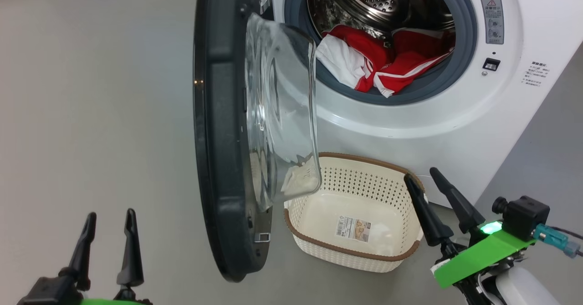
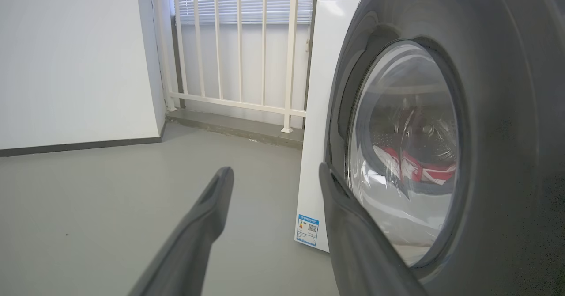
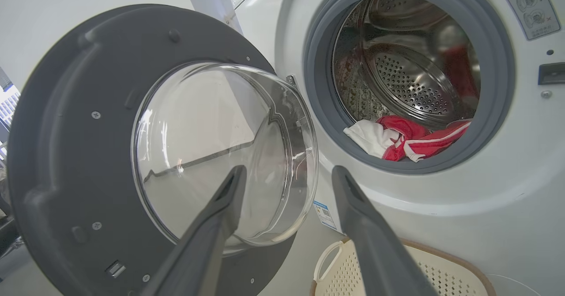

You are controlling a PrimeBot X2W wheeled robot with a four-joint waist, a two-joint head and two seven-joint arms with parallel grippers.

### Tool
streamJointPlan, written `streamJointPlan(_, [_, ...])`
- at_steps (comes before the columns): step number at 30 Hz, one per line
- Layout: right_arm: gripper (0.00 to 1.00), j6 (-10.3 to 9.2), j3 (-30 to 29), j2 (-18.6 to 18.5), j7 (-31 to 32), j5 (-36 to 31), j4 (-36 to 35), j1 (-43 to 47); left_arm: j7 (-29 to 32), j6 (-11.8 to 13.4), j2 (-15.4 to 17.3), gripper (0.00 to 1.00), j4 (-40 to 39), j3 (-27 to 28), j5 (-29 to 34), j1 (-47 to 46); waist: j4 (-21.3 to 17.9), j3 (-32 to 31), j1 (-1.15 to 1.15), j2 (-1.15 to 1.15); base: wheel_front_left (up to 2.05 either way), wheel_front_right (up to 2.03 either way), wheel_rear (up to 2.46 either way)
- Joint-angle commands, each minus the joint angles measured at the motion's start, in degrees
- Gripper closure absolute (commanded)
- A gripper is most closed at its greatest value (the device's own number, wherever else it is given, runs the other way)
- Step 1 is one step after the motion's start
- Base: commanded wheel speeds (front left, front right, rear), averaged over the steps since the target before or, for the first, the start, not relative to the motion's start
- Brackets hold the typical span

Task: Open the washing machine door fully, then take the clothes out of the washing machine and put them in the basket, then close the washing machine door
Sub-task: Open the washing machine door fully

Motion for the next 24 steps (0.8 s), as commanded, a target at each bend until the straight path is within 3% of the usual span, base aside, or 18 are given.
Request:
streamJointPlan(1, [0.00, 0.09, 0.2, 0.0, -0.7, -1.1, -1.6, 0.0, -0.5, -0.4, 1.1, 0.00, -1.4, 1.9, 0.4, -0.6, 0.0, -0.1, 0.00, 0.00, 0.00, 0.00, 0.00])
streamJointPlan(24, [0.00, 0.09, -1.5, 0.9, -0.7, -6.7, -0.9, 1.3, -0.5, -0.5, 1.1, 0.00, -1.8, 2.2, -0.7, 0.0, -0.5, -0.7, 0.00, 0.00, 0.00, 0.00, 0.00])
